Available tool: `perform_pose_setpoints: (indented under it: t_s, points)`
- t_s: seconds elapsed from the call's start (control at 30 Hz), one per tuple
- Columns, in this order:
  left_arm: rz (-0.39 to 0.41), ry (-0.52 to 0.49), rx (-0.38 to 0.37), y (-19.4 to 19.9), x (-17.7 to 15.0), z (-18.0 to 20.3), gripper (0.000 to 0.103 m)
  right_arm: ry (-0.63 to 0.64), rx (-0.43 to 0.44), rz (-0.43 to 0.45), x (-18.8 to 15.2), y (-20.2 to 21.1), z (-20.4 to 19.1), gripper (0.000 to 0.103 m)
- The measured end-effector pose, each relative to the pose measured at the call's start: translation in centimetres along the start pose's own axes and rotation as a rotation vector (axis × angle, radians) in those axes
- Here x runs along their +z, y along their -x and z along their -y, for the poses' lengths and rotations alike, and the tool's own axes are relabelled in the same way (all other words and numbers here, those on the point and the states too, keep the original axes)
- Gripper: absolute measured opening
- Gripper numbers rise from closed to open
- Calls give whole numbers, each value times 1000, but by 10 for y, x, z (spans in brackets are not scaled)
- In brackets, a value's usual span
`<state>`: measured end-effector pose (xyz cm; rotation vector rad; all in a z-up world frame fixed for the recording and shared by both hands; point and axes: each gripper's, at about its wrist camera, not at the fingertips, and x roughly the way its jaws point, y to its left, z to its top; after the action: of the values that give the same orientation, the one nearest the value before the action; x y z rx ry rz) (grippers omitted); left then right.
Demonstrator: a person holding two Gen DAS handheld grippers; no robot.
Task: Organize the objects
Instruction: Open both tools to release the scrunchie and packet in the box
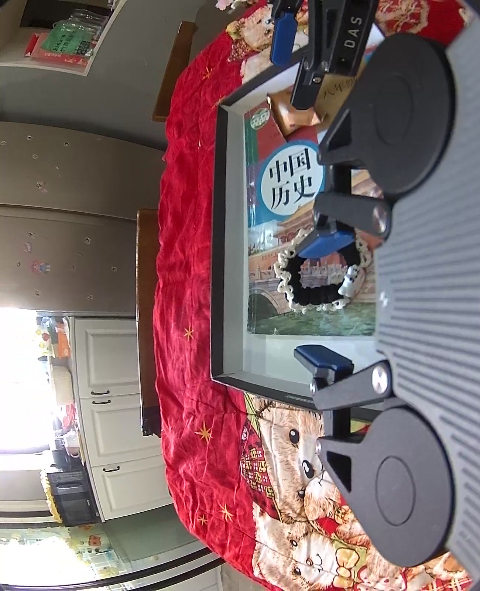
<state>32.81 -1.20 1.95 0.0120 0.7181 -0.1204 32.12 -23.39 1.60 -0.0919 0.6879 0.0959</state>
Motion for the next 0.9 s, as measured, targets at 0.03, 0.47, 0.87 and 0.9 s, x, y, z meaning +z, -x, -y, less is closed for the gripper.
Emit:
perform_pose_setpoints:
  t_s: [0.03, 0.47, 0.87, 0.9]
  points:
    - [5, -1, 0, 4, 0, 0, 68, 3, -1, 2, -1, 4, 0, 59]
    - [56, -42, -23, 69, -21, 1, 72, 33, 16, 33, -21, 75, -1, 59]
    - [53, -77, -80, 131, -75, -5, 77, 64, 41, 60, -69, 154, -3, 59]
    - [52, -76, -87, 136, -80, -6, 78, 64, 37, 60, -75, 159, -2, 59]
